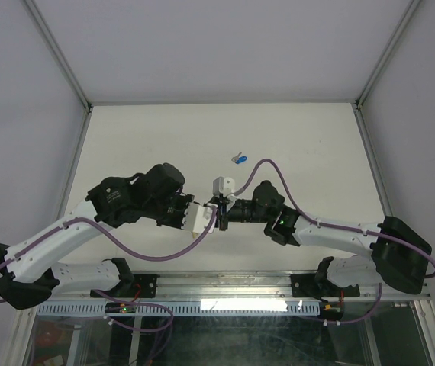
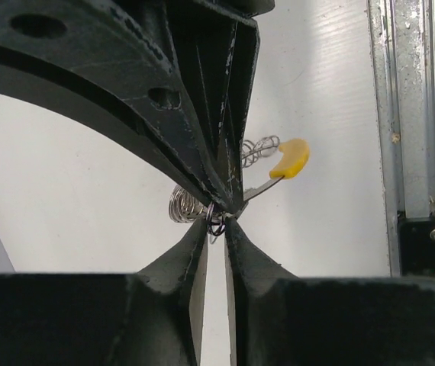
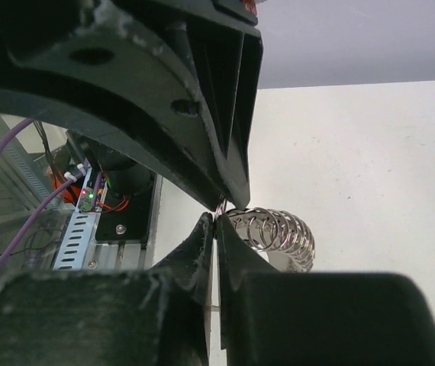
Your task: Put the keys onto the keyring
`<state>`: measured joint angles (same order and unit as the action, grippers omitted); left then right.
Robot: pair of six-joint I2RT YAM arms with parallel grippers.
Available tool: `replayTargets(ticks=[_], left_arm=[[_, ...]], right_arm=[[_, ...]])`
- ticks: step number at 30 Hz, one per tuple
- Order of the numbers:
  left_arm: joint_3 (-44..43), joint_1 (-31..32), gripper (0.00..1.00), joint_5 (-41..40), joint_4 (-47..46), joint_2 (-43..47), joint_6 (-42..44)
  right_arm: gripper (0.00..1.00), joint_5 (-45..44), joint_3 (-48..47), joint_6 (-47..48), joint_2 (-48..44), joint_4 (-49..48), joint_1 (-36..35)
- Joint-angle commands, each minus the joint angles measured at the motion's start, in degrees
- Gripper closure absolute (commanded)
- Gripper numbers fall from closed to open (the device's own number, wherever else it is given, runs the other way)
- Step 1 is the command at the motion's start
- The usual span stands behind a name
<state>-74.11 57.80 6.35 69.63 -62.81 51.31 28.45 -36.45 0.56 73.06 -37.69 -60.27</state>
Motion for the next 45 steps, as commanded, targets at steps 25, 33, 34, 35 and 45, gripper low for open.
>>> replayTargets(ticks=[25,33,34,35,45], left_arm=[[20.1,0.6,0.73,13.7,-40.5,26.5,-19.9],[21.9,0.6,0.7,11.4,-44.6,26.6,-25.4],[22.4,0.6,0.69,11.1,-45.0,26.7,-25.8],[22.7,0.6,0.68,10.9,-45.2,26.9,-25.9],[25.6,0.6,0.7,11.7,-46.2,28.8,-23.2]], right_arm=[[1.0,-2.1,0.3,9.5,-17.5,6.2,-0.5],[1.0,-2.1,0.6,9.5,-19.2,6.9,-0.5],[1.0,-2.0,0.6,9.5,-19.4,6.9,-0.5],[1.0,-2.0,0.6,9.5,-19.6,6.9,-0.5],[1.0,-1.3,0.9,9.6,-22.0,7.9,-0.5]])
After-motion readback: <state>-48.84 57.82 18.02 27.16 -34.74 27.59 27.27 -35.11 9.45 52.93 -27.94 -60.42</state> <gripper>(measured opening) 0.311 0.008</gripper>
